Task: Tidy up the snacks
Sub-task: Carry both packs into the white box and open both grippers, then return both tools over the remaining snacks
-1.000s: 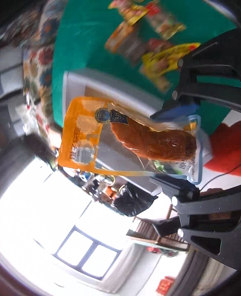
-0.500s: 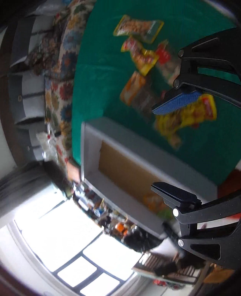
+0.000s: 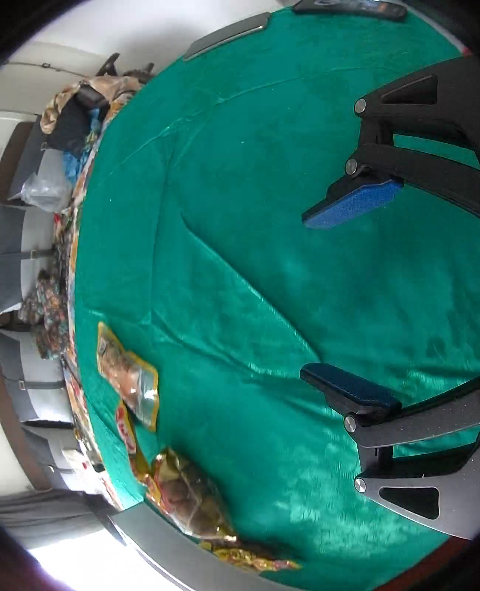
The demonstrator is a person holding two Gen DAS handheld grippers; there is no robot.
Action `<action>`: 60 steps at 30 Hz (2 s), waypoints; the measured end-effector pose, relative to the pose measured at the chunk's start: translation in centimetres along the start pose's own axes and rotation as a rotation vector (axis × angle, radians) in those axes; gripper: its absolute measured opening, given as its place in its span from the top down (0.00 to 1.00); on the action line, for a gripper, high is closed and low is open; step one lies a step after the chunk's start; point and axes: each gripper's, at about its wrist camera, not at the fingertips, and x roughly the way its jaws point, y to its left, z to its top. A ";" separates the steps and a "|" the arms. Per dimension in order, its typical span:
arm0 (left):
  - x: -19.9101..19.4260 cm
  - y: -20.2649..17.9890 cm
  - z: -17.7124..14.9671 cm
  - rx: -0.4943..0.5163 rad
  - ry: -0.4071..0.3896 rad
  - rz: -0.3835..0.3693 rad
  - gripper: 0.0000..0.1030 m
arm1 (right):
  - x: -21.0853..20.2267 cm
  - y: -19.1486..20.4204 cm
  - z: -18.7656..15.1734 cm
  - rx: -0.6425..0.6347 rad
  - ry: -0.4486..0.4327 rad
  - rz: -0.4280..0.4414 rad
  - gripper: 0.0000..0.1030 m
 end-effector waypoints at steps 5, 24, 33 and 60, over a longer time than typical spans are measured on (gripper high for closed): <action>-0.1 -1.3 -0.7 0.084 0.017 -0.022 0.17 | 0.2 0.5 -1.0 -0.029 -0.056 -0.004 0.24; -4.3 -15.6 -8.5 0.208 -0.042 -0.202 0.00 | -0.1 0.6 -1.8 0.008 -0.067 -0.005 0.13; 1.2 -17.2 -13.1 0.260 0.087 -0.180 0.01 | -0.1 0.5 -1.8 0.009 -0.067 -0.004 0.13; 1.3 -16.0 -9.2 0.169 0.089 -0.237 0.01 | -0.1 0.5 -1.8 0.009 -0.065 -0.003 0.12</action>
